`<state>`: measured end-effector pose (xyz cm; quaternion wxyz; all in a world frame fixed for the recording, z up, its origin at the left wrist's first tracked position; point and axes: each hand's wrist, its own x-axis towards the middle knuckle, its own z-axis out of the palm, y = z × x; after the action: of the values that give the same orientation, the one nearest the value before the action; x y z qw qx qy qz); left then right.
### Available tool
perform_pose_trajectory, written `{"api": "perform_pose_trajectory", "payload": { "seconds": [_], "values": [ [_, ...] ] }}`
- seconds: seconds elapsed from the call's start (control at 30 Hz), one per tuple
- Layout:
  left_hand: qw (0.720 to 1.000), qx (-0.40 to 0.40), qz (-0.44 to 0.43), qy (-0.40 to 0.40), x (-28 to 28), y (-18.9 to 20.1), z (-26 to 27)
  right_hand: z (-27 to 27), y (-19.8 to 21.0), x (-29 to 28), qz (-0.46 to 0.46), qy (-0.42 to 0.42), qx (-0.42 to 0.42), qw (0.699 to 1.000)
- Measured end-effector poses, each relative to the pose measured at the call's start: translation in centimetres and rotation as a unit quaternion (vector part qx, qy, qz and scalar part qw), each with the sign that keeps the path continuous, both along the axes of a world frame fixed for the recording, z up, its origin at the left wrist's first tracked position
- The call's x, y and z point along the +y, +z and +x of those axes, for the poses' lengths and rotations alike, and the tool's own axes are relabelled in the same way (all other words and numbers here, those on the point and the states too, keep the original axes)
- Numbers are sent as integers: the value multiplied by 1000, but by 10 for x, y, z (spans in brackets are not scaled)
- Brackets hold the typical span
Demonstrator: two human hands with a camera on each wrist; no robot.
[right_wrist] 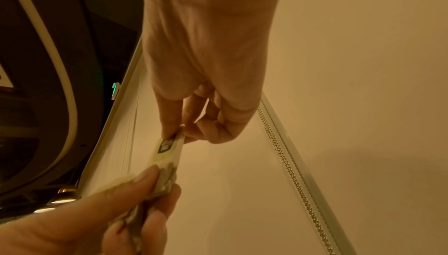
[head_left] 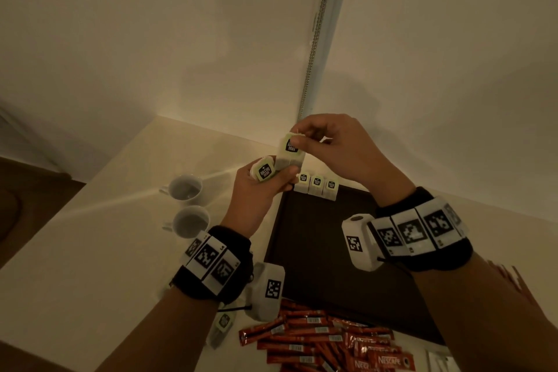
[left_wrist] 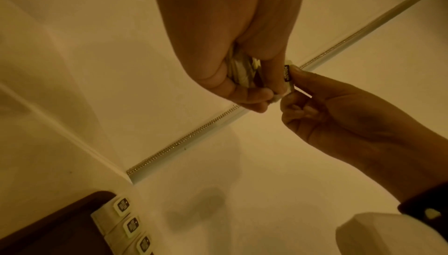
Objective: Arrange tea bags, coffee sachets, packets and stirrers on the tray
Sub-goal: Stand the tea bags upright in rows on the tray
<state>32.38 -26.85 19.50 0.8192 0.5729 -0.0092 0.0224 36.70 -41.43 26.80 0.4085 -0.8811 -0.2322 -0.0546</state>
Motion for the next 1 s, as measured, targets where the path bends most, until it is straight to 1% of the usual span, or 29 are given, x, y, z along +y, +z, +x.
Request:
{"api": "perform_pose_trajectory", "payload": {
  "seconds": [0.13,0.2,0.23,0.3,0.4,0.47,0.53,0.63,0.8,0.9,1.0],
  "values": [
    [999,39,-13,2,0,-12,4,5,-3,-2,6,8,28,1000],
    [995,88,-31,19,4,-19,8,13,-14,-9,4,-3,52,999],
    [992,117,-45,33,8,-22,10,19,-23,-13,-17,-13,67,998],
    [981,163,-92,44,16,-26,16,31,-50,-21,-72,-35,99,992],
    [970,182,-157,22,26,-29,25,48,-102,-30,-144,-58,151,976],
    [971,176,-162,10,29,-30,30,56,-137,-33,-168,-53,202,963],
    [972,172,-159,3,30,-32,36,63,-165,-33,-166,-52,242,955],
    [973,172,-152,-8,30,-35,44,75,-193,-31,-158,-69,245,954],
    [975,179,-128,-24,32,-44,57,101,-220,-30,-126,-145,195,962],
    [975,185,-120,-26,33,-49,63,114,-229,-30,-119,-174,191,959],
    [976,188,-107,-28,32,-55,67,121,-234,-31,-113,-180,196,957]
  ]
}}
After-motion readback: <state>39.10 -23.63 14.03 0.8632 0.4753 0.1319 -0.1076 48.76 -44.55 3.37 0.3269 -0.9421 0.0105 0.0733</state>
